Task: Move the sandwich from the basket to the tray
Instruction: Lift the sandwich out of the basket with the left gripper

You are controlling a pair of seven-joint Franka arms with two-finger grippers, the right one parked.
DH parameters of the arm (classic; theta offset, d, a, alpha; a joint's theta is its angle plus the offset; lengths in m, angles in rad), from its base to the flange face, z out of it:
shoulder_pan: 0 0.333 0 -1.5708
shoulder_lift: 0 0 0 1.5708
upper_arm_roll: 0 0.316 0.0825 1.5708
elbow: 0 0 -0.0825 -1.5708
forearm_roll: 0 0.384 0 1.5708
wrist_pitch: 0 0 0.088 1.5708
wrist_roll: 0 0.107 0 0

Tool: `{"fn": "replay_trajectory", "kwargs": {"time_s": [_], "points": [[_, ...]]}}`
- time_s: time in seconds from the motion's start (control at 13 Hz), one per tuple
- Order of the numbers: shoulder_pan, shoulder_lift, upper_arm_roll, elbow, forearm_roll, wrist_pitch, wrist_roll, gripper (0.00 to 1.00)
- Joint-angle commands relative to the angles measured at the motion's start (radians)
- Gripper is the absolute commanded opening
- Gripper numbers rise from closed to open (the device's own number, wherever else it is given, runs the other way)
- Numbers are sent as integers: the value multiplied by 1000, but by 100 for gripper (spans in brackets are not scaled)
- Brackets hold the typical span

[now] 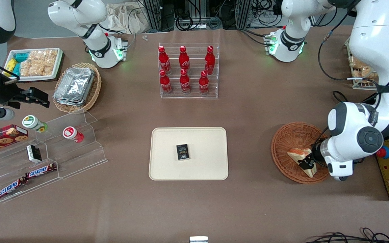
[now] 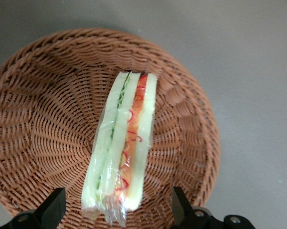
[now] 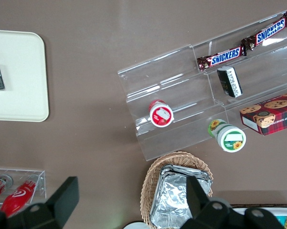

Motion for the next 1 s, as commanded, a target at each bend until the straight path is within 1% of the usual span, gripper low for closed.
{"fn": "replay_trajectory", "kwargs": {"time_s": [0.0,0.15,0.23,0.38,0.46,0.69,0.77,0.92], "points": [[6,4,4,-33,21,36,-17,100],[6,21,4,-33,48,52,-18,100],[6,24,6,-32,51,59,-18,78],[3,29,4,-16,52,59,-17,7],[3,34,4,-1,52,59,-18,0],[6,9,3,8,52,40,6,0],[7,-38,3,7,50,-14,26,0],[6,-141,-5,34,30,-188,86,0]]}}
